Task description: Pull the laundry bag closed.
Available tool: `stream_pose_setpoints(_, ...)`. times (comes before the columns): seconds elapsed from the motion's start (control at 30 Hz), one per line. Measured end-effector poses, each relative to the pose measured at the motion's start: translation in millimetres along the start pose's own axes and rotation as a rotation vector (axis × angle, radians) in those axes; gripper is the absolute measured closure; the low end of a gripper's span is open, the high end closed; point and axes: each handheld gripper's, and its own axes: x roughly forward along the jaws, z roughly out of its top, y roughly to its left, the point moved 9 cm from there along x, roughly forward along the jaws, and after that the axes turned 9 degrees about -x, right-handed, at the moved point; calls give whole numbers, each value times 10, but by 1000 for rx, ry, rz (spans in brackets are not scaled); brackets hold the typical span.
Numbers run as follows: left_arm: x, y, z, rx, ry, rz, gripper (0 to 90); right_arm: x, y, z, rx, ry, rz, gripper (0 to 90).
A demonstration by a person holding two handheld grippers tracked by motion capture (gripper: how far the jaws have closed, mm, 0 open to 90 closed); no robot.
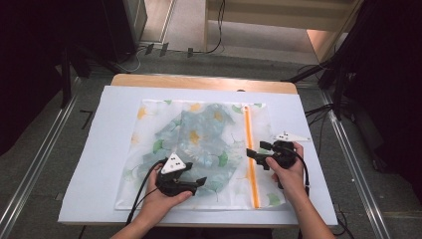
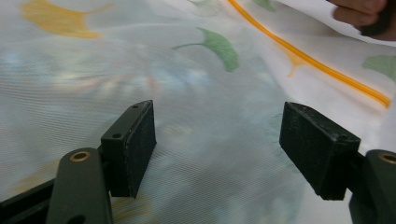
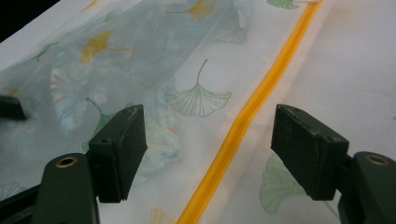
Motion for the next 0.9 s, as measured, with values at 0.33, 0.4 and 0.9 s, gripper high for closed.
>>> stream_pose_setpoints(0.33,-367,567,35,-90,-61,72,257,-269,90,-175,-4,0,-2,257)
stream_pose_setpoints(0.4,-455,650,50,-121,-62,58,255,-335,95,-207,-5,-3,7,243)
stream_pose_setpoints(0.9,-936,992,-124,-124,-24,80,116,-751,90,-508,19,1,-12,213)
